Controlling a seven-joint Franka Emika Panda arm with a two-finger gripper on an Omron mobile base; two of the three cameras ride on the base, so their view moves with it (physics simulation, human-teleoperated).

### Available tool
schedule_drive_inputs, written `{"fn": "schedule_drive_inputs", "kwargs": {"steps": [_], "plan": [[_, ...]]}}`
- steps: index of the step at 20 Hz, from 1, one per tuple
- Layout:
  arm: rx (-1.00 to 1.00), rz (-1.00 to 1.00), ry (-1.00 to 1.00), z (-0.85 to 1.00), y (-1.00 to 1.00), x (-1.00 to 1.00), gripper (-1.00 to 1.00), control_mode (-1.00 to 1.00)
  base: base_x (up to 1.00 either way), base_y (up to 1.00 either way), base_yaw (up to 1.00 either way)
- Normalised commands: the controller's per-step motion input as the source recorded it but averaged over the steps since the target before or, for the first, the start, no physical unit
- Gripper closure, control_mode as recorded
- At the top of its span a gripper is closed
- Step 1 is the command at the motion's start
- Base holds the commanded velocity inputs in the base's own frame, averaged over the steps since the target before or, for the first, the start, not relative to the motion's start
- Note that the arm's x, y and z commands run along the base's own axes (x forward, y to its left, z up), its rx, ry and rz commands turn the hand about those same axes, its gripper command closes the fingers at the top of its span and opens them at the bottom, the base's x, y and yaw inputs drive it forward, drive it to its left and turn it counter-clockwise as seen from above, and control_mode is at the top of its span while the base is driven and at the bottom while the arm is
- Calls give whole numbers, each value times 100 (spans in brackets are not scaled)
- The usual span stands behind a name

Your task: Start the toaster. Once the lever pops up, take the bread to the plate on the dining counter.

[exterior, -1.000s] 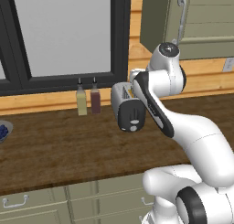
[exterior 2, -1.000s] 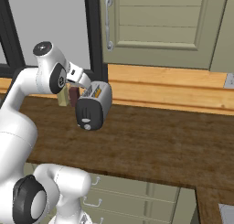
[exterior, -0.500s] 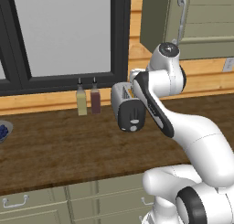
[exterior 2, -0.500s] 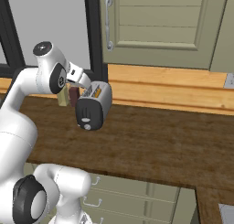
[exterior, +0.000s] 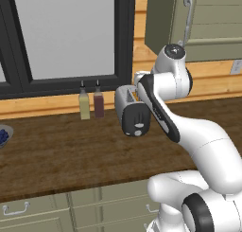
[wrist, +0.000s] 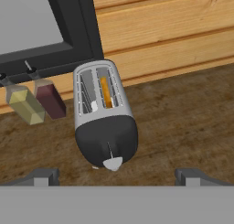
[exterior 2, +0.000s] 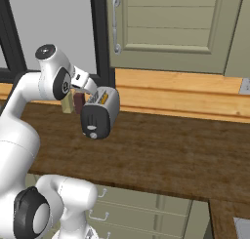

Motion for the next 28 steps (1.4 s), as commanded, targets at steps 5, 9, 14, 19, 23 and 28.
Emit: {"fn": "schedule_drive_inputs", "kwargs": {"steps": [5, 9, 14, 19, 23, 28], "plan": [[0, 0, 0, 0, 0, 0, -100, -100, 0, 0, 0], [0, 0, 0, 0, 0, 0, -100, -100, 0, 0, 0], [0, 0, 0, 0, 0, 0, -100, -100, 0, 0, 0], [0, 0, 0, 0, 0, 0, -100, -100, 0, 0, 0], [0, 0, 0, 0, 0, 0, -100, -100, 0, 0, 0], [0, 0, 0, 0, 0, 0, -100, -100, 0, 0, 0]]}}
